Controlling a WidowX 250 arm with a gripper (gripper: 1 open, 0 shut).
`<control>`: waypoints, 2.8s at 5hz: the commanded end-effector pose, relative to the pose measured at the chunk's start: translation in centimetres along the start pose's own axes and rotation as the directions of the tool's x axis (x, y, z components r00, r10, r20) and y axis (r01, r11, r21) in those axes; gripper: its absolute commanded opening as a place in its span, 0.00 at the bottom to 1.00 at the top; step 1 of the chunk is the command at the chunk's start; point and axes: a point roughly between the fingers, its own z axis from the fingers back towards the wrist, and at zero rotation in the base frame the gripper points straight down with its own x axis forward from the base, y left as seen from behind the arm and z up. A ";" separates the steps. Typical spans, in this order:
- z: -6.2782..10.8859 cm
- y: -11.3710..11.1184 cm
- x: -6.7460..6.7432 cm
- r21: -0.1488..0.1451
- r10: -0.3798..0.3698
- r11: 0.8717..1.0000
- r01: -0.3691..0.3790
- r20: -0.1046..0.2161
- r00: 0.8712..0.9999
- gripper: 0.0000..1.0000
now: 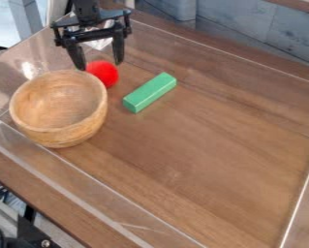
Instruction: Move the red fruit to the right
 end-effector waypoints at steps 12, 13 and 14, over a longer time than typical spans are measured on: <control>-5.6 -0.3 5.8 -0.163 0.575 0.817 -0.553 0.154 0.804 1.00; -5.0 -1.1 5.0 -0.171 0.599 0.800 -0.575 0.172 0.782 1.00; -4.4 -1.9 4.3 -0.181 0.623 0.782 -0.596 0.192 0.759 1.00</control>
